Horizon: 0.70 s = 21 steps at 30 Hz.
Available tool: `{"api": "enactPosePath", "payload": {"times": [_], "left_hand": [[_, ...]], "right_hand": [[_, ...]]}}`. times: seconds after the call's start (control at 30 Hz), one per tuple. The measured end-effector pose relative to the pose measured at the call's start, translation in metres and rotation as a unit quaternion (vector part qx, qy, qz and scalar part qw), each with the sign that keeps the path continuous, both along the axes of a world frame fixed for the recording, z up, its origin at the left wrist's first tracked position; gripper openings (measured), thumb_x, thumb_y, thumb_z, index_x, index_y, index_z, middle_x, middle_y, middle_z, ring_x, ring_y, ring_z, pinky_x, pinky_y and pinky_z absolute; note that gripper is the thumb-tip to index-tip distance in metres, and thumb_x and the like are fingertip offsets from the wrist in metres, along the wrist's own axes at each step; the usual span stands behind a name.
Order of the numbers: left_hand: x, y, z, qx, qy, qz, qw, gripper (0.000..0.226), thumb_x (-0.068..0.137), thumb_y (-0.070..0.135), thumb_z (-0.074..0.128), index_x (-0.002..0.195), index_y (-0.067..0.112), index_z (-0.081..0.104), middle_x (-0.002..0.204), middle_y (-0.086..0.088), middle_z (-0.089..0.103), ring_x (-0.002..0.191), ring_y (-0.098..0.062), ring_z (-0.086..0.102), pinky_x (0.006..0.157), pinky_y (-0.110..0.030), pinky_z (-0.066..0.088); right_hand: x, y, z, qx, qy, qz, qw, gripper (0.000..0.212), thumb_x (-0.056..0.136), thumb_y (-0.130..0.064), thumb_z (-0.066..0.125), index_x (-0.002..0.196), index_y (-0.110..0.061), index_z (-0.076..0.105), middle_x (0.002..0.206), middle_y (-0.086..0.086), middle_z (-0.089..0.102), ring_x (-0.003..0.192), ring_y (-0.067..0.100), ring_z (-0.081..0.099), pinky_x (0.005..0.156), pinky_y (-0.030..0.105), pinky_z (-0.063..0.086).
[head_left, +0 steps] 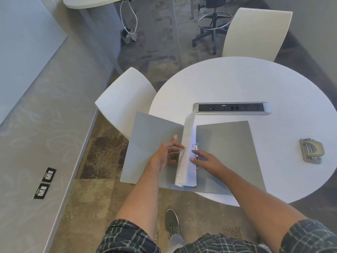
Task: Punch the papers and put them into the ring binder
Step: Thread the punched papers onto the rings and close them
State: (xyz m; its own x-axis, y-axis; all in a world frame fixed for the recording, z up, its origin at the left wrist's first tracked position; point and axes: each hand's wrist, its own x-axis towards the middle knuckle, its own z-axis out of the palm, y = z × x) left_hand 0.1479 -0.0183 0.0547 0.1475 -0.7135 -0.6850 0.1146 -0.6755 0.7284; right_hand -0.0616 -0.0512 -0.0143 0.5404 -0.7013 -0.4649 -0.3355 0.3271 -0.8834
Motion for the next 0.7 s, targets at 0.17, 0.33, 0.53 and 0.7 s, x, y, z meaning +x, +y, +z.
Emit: {"api": "enactPosePath", "payload": {"times": [0.17, 0.33, 0.53, 0.7], "left_hand": [[-0.028, 0.005, -0.007, -0.015, 0.012, -0.003, 1.0, 0.054, 0.07, 0.068, 0.064, 0.086, 0.019, 0.08, 0.121, -0.004, 0.067, 0.116, -0.024, 0.055, 0.091, -0.04, 0.042], [-0.053, 0.007, -0.006, -0.041, -0.015, -0.015, 0.999, 0.088, 0.046, 0.063, 0.075, 0.118, 0.013, 0.074, 0.134, 0.003, 0.062, 0.123, -0.02, 0.054, 0.098, -0.042, 0.041], [-0.071, 0.0, -0.016, -0.041, -0.022, -0.061, 0.997, 0.042, 0.073, 0.043, 0.075, 0.107, 0.018, 0.081, 0.123, 0.01, 0.067, 0.122, -0.023, 0.051, 0.107, -0.048, 0.037], [-0.079, -0.005, -0.031, -0.046, -0.027, -0.039, 0.998, 0.025, 0.089, 0.02, 0.073, 0.11, 0.007, 0.077, 0.11, 0.006, 0.074, 0.097, -0.011, 0.062, 0.081, -0.031, 0.047]], "right_hand": [[-0.009, -0.005, 0.012, 0.066, -0.072, -0.069, 0.993, 0.054, 0.083, -0.065, 0.067, 0.125, -0.032, 0.065, 0.121, -0.002, 0.073, 0.106, 0.014, 0.072, 0.095, 0.039, 0.054], [-0.024, -0.006, 0.022, 0.101, -0.148, -0.118, 0.977, 0.089, 0.063, -0.089, 0.062, 0.127, -0.027, 0.068, 0.117, 0.015, 0.07, 0.107, 0.038, 0.07, 0.086, 0.048, 0.058], [-0.057, -0.015, 0.04, 0.252, -0.34, -0.17, 0.89, 0.076, 0.096, -0.063, 0.029, 0.149, -0.013, 0.048, 0.144, 0.025, 0.054, 0.129, 0.048, 0.052, 0.107, 0.063, 0.038], [-0.095, -0.013, 0.028, 0.145, -0.095, -0.28, 0.944, 0.029, 0.092, -0.018, 0.07, 0.117, -0.002, 0.069, 0.109, 0.021, 0.076, 0.091, 0.035, 0.077, 0.086, 0.051, 0.058]]}}
